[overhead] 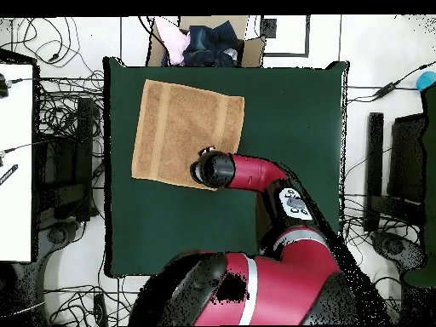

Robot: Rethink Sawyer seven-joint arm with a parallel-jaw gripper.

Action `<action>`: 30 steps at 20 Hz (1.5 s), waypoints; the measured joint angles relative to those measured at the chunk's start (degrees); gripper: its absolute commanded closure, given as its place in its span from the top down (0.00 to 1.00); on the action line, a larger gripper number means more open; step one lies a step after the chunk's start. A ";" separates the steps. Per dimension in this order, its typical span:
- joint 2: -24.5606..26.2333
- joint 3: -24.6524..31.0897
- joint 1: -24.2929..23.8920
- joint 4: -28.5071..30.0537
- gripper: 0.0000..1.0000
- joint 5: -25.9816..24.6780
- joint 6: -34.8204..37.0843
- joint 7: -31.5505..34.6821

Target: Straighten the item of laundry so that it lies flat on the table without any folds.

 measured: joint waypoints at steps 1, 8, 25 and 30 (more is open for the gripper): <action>-0.04 0.18 -0.14 0.06 1.00 -0.08 -0.08 0.00; -0.19 0.91 -0.66 0.17 1.00 -1.43 -0.11 0.00; -0.42 8.80 -8.82 2.24 1.00 -8.09 -0.11 0.01; -0.30 11.24 -10.99 2.77 1.00 -10.58 -0.08 0.00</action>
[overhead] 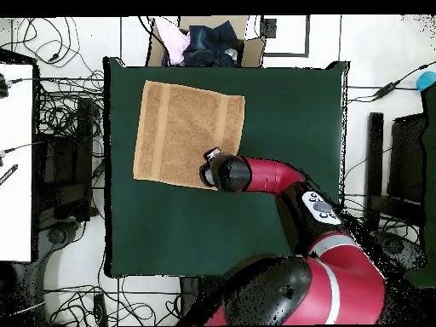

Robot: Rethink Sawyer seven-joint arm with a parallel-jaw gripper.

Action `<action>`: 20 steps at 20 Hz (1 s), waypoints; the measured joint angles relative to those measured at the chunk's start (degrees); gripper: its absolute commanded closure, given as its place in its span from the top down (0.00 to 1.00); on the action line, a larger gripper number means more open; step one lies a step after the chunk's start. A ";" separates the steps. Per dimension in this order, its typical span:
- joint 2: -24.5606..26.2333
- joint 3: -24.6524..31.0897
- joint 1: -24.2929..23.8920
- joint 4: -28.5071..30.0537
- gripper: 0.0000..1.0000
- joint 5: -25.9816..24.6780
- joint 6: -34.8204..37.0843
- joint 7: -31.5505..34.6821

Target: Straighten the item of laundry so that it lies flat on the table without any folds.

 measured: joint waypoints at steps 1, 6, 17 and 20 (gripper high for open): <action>-0.02 0.57 -0.54 0.16 1.00 -0.87 -0.05 0.01; 0.00 2.46 -2.10 0.56 1.00 -3.50 -0.04 0.01; 0.01 5.89 -5.76 1.97 1.00 -7.26 -0.11 0.00; -0.43 5.99 -7.64 2.69 1.00 -8.49 0.21 -0.37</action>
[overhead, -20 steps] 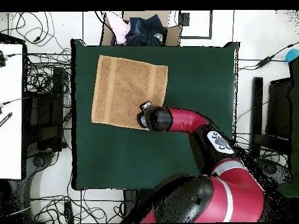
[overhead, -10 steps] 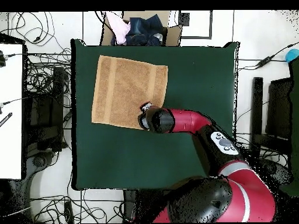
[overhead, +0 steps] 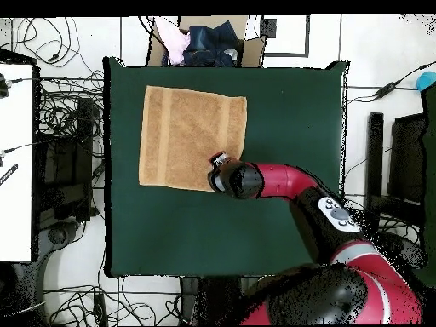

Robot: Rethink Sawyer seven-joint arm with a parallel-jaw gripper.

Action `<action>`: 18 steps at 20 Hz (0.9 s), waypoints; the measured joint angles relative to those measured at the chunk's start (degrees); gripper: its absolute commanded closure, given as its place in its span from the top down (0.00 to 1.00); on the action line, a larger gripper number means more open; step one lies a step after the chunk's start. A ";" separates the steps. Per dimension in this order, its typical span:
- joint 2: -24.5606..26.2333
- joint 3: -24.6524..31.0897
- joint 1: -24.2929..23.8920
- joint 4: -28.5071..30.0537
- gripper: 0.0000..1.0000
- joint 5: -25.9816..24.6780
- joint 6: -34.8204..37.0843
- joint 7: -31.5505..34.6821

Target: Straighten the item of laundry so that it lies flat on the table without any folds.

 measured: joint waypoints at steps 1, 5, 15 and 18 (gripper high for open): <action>-0.30 -0.02 -1.21 0.22 1.00 -0.86 0.63 -0.50; -1.88 -0.02 -5.28 0.54 1.00 -3.16 4.78 -4.42; -7.28 -0.16 -13.40 0.77 1.00 -5.63 20.19 -21.39; -8.05 -0.55 -13.39 0.76 1.00 -5.63 21.80 -24.57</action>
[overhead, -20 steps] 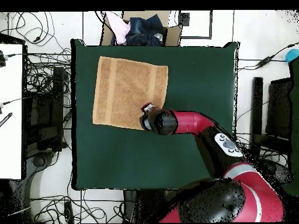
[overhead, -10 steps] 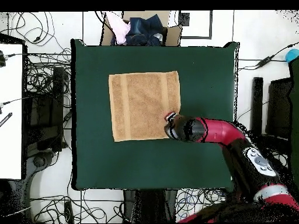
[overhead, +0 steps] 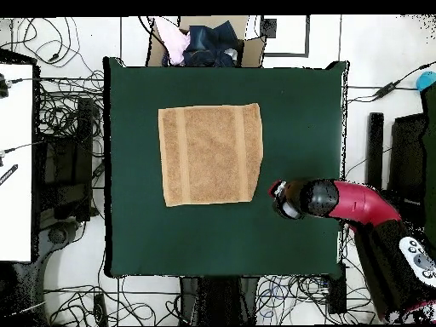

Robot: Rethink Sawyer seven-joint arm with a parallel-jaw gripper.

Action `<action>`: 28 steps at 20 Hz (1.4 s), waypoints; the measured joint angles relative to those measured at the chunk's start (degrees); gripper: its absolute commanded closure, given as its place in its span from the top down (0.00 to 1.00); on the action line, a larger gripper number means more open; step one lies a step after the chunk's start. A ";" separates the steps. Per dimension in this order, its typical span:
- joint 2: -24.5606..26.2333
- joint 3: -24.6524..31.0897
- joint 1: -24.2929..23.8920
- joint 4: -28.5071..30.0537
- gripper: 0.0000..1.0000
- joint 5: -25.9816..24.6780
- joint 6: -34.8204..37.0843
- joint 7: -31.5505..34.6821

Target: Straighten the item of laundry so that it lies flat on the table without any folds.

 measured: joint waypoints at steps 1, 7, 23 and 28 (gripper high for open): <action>-0.04 -0.10 0.12 -0.01 1.00 0.00 -0.01 -0.32; 1.55 -0.55 2.81 0.00 1.00 0.00 -1.51 -0.56; 6.36 -0.88 10.24 0.51 1.00 0.48 -12.20 -0.56; 6.31 -1.41 10.54 0.48 1.00 1.33 -12.28 -0.56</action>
